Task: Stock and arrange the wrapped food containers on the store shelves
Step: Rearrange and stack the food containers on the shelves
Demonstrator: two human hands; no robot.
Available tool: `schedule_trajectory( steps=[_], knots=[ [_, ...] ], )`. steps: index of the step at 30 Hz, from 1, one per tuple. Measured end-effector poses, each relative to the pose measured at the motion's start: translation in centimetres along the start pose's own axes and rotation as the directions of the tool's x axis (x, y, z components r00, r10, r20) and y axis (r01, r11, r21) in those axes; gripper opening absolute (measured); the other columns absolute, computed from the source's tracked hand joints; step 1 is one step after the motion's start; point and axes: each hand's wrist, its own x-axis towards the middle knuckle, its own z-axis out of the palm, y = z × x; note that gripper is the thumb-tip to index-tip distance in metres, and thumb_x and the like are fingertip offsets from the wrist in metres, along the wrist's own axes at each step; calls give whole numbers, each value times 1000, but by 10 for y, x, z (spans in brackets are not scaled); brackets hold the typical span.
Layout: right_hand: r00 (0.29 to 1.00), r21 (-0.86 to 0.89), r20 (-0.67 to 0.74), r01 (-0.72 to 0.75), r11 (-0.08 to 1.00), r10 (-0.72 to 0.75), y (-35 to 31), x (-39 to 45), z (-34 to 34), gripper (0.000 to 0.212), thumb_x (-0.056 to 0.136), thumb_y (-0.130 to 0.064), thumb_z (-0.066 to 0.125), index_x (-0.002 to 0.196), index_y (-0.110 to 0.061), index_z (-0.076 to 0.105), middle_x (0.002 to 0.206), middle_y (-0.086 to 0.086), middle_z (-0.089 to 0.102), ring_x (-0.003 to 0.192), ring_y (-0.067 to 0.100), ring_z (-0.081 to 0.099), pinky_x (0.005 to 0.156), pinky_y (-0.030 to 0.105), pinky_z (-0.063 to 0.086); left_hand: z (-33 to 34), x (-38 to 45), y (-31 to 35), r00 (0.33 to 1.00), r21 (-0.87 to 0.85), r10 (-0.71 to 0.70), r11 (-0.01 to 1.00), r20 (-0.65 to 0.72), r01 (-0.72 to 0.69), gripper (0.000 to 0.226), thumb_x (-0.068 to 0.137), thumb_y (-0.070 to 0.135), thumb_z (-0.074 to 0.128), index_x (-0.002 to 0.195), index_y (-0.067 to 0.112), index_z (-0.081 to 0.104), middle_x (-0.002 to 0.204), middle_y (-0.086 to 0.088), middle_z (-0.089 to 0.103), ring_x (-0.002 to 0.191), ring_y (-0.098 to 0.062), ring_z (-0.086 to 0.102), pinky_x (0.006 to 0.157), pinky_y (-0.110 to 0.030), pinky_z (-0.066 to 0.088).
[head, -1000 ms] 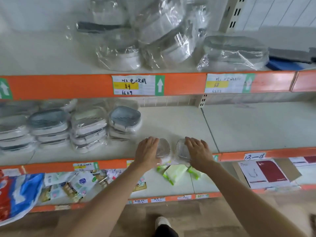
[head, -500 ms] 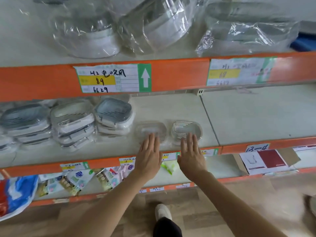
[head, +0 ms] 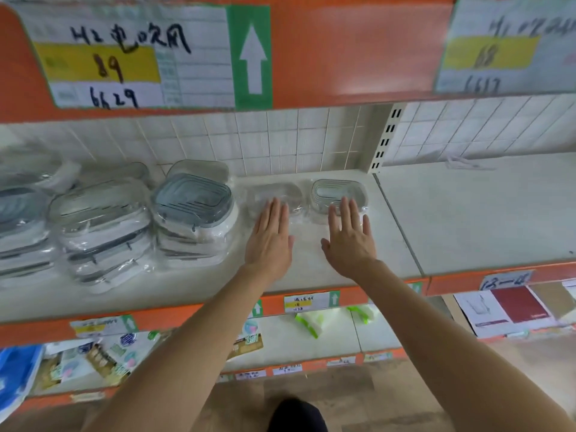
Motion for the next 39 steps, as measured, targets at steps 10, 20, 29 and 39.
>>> schedule_trajectory(
  steps=[10,20,29,39],
  knots=[
    [987,10,-25,156,988,-156,-33,-71,-41,46,91,-28,44,133,-10,36,137,7,34,125,25,34,95,35,32,-59,-86,-11,982,-103,164,983,97,-154,29,93,21,41,118,10,51,121,-6,50,112,-24,46,86,-36,42],
    [916,-57,-119,378,924,-382,-79,-190,-191,35,83,-20,56,115,-9,53,114,9,53,107,26,51,81,33,40,-230,-194,-51,960,57,274,959,65,-277,25,93,23,39,106,9,55,105,-7,55,99,-26,56,67,-31,38],
    [819,-125,-374,421,899,-435,-84,-210,-331,26,71,-8,67,97,-3,64,94,16,62,87,32,60,71,36,48,-361,-191,-65,923,-22,321,943,-212,-333,26,93,24,45,105,11,63,106,-2,60,97,-23,57,72,-33,45],
    [704,-261,-538,384,886,-464,-79,-147,-421,36,72,-15,70,105,-5,62,103,14,59,93,31,58,73,37,48,-405,-119,-80,935,-83,102,987,-341,-138,28,92,31,47,110,12,58,114,-4,53,110,-22,50,85,-34,45]
  ],
)
